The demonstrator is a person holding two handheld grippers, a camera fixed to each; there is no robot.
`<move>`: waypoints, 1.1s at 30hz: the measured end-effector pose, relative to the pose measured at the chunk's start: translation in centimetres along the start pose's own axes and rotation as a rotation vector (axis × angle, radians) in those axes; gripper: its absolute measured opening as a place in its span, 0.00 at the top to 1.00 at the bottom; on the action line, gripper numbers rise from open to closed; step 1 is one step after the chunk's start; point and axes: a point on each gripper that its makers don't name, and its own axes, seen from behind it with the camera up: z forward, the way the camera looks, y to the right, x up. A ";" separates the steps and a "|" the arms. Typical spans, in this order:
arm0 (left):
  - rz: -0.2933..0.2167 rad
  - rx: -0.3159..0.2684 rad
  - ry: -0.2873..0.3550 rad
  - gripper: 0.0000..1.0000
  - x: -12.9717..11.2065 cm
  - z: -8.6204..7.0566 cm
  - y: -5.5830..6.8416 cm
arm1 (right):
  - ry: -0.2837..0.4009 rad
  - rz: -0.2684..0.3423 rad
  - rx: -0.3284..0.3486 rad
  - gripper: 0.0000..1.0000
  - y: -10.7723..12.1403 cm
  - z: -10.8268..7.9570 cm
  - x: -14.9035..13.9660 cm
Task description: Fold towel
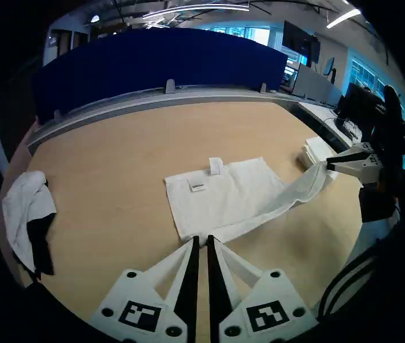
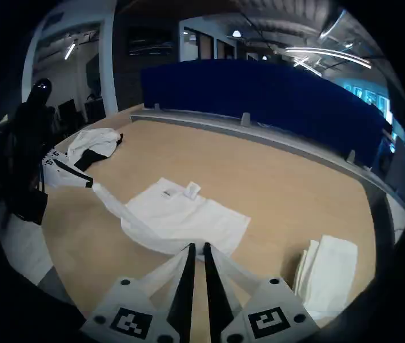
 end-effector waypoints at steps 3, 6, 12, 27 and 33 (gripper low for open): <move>-0.022 0.004 -0.001 0.90 0.6 0.8 -0.5 | -0.004 0.000 -0.002 0.89 0.6 0.8 0.2; -0.033 0.007 -0.004 0.90 1.2 1.7 -1.1 | -0.010 0.002 -0.008 0.89 1.4 1.8 0.4; -0.026 0.020 -0.013 0.90 2.3 4.0 -2.2 | -0.017 0.021 -0.019 0.89 3.1 3.9 1.0; -0.009 0.004 -0.047 0.90 2.7 7.9 -2.8 | -0.066 0.075 -0.037 0.89 5.2 7.5 -0.3; 0.023 0.017 -0.058 0.90 2.5 9.8 -3.6 | -0.089 0.096 -0.041 0.89 6.0 9.1 -0.8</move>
